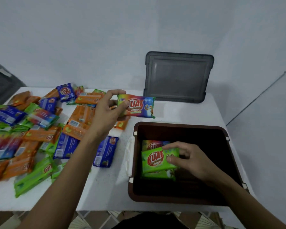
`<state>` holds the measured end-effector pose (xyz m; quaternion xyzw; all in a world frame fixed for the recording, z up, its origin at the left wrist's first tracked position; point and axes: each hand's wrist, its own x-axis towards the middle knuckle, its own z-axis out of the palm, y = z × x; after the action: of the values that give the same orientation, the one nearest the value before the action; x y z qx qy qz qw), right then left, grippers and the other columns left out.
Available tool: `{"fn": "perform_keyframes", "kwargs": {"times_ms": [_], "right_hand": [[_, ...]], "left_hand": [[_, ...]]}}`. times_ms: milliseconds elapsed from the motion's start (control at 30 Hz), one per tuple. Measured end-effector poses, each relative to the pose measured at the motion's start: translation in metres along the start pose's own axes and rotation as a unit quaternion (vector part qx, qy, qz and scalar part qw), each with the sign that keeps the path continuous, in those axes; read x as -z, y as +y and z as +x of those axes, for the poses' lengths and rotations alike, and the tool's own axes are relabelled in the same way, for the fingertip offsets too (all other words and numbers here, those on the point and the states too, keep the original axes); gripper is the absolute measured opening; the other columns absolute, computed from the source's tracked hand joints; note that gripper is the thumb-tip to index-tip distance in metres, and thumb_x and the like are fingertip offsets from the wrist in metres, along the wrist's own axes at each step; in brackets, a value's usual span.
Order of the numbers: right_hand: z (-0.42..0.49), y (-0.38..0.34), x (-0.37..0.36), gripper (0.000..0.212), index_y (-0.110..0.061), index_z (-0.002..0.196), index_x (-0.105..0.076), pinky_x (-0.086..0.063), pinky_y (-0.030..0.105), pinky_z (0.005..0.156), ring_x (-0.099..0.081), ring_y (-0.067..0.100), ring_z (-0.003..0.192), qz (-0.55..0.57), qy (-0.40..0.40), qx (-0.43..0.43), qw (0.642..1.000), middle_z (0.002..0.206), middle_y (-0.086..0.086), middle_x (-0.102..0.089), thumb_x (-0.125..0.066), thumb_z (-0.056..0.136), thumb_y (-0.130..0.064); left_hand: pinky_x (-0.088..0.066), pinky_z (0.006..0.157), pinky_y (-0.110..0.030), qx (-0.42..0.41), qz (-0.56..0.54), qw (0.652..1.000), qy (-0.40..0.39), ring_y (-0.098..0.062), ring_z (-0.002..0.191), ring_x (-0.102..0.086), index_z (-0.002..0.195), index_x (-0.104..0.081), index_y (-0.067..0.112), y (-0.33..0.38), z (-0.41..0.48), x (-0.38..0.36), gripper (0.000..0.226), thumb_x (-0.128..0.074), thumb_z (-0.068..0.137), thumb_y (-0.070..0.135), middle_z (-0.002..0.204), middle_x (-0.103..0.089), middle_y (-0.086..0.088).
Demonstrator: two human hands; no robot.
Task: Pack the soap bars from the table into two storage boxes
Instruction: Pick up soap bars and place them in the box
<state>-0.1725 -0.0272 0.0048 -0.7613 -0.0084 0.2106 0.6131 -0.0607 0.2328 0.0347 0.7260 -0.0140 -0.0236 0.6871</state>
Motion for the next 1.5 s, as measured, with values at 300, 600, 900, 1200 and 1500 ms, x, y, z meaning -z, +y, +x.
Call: {"fn": "perform_keyframes", "kwargs": {"times_ms": [300, 600, 900, 1200, 1500], "right_hand": [[0.007, 0.024, -0.004, 0.024, -0.041, 0.106, -0.063, -0.057, 0.041, 0.086, -0.065, 0.017, 0.106, -0.168, -0.032, -0.028, 0.985, 0.131, -0.008, -0.057, -0.069, 0.089, -0.025], [0.005, 0.021, -0.010, 0.038, -0.047, 0.121, -0.050, -0.036, 0.024, 0.091, -0.042, 0.012, 0.112, -0.331, -0.049, -0.054, 0.941, 0.122, -0.003, -0.042, -0.064, 0.092, -0.027], [0.005, 0.022, -0.011, 0.043, -0.045, 0.126, -0.052, -0.036, 0.026, 0.102, -0.040, 0.015, 0.121, -0.336, -0.058, -0.048, 0.939, 0.121, -0.004, -0.041, -0.067, 0.090, -0.027], [0.011, -0.002, 0.011, 0.021, -0.027, 0.114, -0.056, -0.046, 0.004, 0.068, -0.061, 0.004, 0.096, -0.253, 0.123, 0.023, 0.959, 0.110, -0.005, -0.058, -0.061, 0.093, -0.029], [0.014, -0.023, 0.001, 0.034, -0.018, 0.119, -0.060, -0.059, 0.043, 0.079, -0.067, 0.023, 0.107, 0.196, 0.112, 0.050, 0.973, 0.113, 0.006, -0.068, -0.065, 0.086, -0.012]], "left_hand": [[-0.060, 0.074, -0.032, 0.018, 0.000, 1.000, -0.012, -0.018, 0.101, -0.068, 0.120, -0.055, 0.023, -0.011, -0.018, -0.018, 0.032, -0.063, 0.089, 0.025, 0.110, -0.066, -0.008], [-0.058, 0.070, -0.027, 0.035, -0.004, 0.999, -0.033, -0.023, 0.105, -0.066, 0.117, -0.056, 0.026, -0.008, -0.017, -0.027, 0.032, -0.065, 0.087, 0.026, 0.114, -0.063, -0.009], [-0.059, 0.069, -0.028, 0.045, -0.025, 0.998, -0.045, -0.017, 0.097, -0.069, 0.113, -0.058, 0.026, -0.008, -0.021, -0.036, 0.029, -0.066, 0.086, 0.023, 0.108, -0.067, -0.007], [-0.060, 0.074, -0.035, 0.050, -0.033, 0.995, -0.078, -0.022, 0.097, -0.070, 0.117, -0.057, 0.020, -0.007, -0.028, -0.038, 0.038, -0.068, 0.082, 0.026, 0.109, -0.067, -0.011], [-0.059, 0.079, -0.045, 0.032, -0.004, 0.993, -0.112, -0.023, 0.097, -0.069, 0.114, -0.058, 0.024, -0.016, -0.037, -0.046, 0.035, -0.068, 0.082, 0.031, 0.103, -0.067, -0.012]]}}
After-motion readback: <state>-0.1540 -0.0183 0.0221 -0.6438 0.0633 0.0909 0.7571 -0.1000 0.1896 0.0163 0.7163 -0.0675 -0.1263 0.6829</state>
